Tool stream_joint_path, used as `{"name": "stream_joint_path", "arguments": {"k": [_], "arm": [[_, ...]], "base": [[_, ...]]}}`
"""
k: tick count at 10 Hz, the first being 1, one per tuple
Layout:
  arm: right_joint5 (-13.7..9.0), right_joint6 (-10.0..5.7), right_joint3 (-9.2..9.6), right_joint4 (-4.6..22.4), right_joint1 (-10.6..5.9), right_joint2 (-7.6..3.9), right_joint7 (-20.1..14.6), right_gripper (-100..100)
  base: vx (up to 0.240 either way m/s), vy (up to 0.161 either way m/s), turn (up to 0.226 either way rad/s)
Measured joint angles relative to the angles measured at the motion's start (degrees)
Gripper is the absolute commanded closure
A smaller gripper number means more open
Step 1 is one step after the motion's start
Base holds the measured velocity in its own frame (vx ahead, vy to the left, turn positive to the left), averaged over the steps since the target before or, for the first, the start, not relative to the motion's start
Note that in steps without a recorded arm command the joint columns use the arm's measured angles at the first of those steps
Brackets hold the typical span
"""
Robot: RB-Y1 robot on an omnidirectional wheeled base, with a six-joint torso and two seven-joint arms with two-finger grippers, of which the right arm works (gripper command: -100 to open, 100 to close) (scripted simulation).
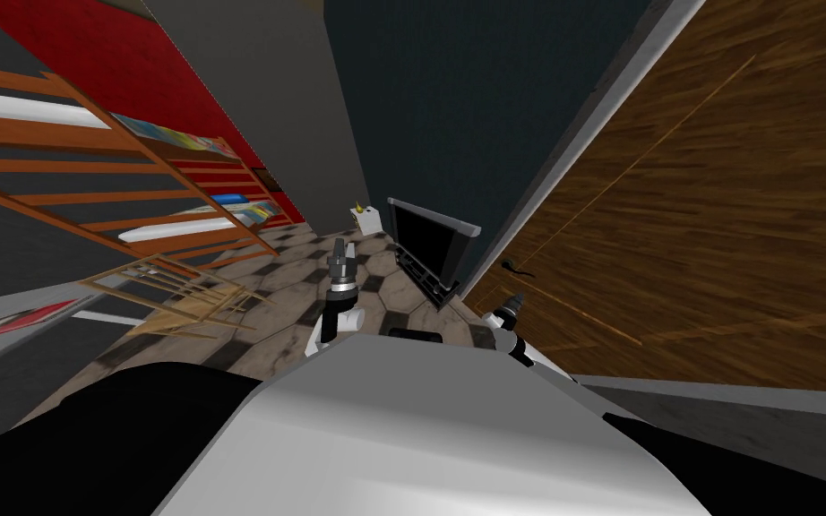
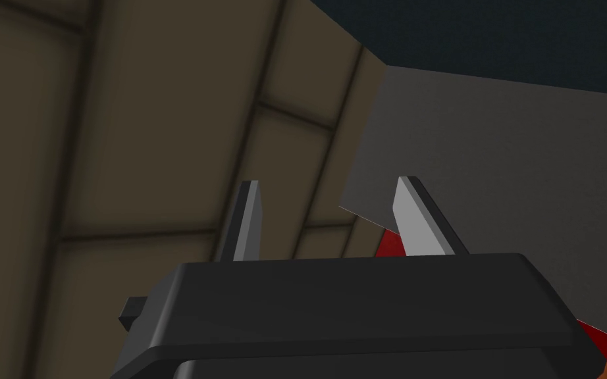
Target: Pull the door open
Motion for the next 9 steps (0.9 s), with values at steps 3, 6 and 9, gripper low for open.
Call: {"name": "stream_joint_path", "arguments": {"k": [3, 6, 9], "arm": [[0.1, -0.56, 0.17, 1.4, -0.10, -0.83, -0.6, -100], [0.1, -0.84, 0.30, 2.2, -0.16, -1.44, -1.1, -100], [0.1, -0.46, 0.32, 1.5, 0.16, -1.35, -1.2, -100]], "base": [[0.180, -0.098, 0.031], [0.170, -0.098, 0.020], [0.166, -0.114, 0.029]]}}
